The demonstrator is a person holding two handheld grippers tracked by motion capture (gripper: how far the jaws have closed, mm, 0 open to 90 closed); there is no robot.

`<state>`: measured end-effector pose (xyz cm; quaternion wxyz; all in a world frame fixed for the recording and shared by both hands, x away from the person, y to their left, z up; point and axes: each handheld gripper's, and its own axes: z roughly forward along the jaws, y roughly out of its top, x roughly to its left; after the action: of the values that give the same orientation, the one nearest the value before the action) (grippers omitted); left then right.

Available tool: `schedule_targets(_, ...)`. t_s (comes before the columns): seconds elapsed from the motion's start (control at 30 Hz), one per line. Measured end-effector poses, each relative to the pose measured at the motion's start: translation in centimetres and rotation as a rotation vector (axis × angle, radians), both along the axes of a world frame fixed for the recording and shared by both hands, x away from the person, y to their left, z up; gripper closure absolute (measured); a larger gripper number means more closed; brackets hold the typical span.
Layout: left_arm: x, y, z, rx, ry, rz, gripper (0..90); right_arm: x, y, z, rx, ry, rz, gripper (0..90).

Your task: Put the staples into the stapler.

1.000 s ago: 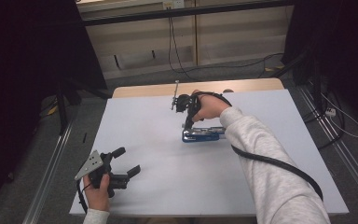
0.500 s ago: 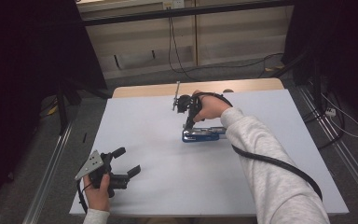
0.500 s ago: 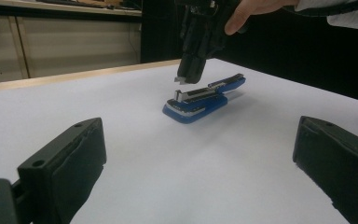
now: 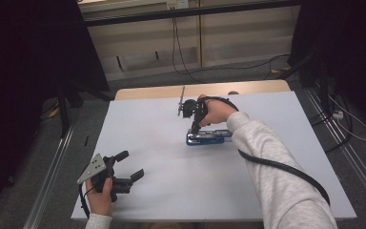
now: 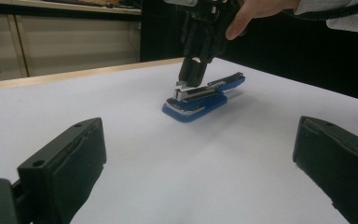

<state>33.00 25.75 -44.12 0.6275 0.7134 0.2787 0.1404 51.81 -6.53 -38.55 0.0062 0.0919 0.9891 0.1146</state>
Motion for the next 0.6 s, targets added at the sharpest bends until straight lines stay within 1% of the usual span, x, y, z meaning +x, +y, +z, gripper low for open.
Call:
schedule_targets(0.03,0.0,0.0,0.0,-0.001,0.0,0.0,2.5,0.01,-0.03,-0.02,-0.001,0.006,0.002,78.2)
schedule_targets(0.1,-0.01,0.0,0.01,0.001,-0.002,0.001,2.6,-0.01,-0.07,-0.1,-0.001,0.0,0.003,78.2)
schedule_targets(0.23,0.03,0.0,-0.01,0.001,-0.003,0.002,2.5,-0.03,-0.08,-0.19,-0.001,0.007,0.004,78.2)
schedule_targets(0.3,0.02,0.0,0.0,0.003,-0.002,0.001,2.6,0.0,-0.1,-0.31,-0.007,0.003,0.012,78.3)
schedule_targets(0.5,0.02,0.0,0.0,0.0,-0.001,0.002,2.5,0.04,-0.11,-0.53,-0.003,0.003,0.012,78.2)
schedule_targets(0.6,0.03,-0.02,-0.01,0.002,-0.001,0.002,2.5,-0.01,-0.01,-0.64,-0.012,0.004,0.012,78.2)
